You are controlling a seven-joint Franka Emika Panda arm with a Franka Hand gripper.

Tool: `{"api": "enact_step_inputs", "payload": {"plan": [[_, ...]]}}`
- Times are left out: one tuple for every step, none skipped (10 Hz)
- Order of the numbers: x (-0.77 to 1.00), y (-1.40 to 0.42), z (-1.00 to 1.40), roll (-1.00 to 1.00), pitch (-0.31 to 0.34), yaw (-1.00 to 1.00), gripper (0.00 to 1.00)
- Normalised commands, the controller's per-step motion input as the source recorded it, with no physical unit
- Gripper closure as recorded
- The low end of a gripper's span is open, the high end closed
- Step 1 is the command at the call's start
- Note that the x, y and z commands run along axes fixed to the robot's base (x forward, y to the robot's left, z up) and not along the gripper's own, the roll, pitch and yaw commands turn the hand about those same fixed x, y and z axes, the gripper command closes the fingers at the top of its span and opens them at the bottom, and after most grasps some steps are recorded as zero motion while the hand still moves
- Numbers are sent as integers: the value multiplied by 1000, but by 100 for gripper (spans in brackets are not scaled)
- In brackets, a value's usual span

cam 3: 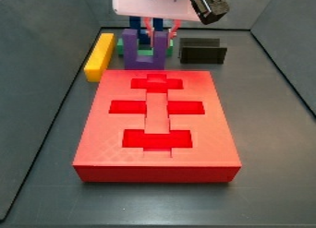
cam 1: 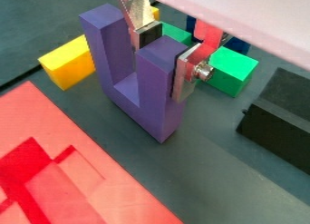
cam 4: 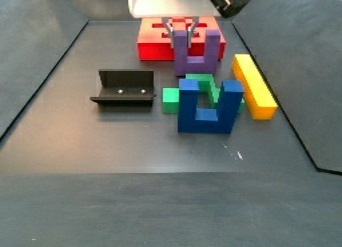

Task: Pick up the purple object. Move up. Move to above the board. Insert the purple object.
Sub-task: Pick up the purple object, then move up, then move to above the board.

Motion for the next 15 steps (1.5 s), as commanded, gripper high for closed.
{"api": "enact_step_inputs", "payload": {"plan": [[0, 0, 0, 0, 0, 0, 100], [0, 0, 833, 0, 0, 0, 100], [70, 59, 872, 4, -24, -28, 100], [19, 45, 597, -46, 21, -32, 100], [42, 33, 217, -89, 18, -17, 100], [0, 0, 1400, 0, 0, 0, 100], [-29, -10, 1400, 10, 26, -1, 100], [-64, -6, 1400, -21, 15, -5, 100], [-29, 1, 1400, -41, -2, -4, 100], [23, 1, 978, -39, 58, -6, 100], [21, 2, 612, -38, 79, -10, 100], [35, 9, 315, -42, 62, -8, 100], [23, 4, 183, -43, 52, -6, 100], [-87, -1400, 357, 10, 129, 59, 100], [-92, -1400, 332, 49, 118, 56, 100]]}}
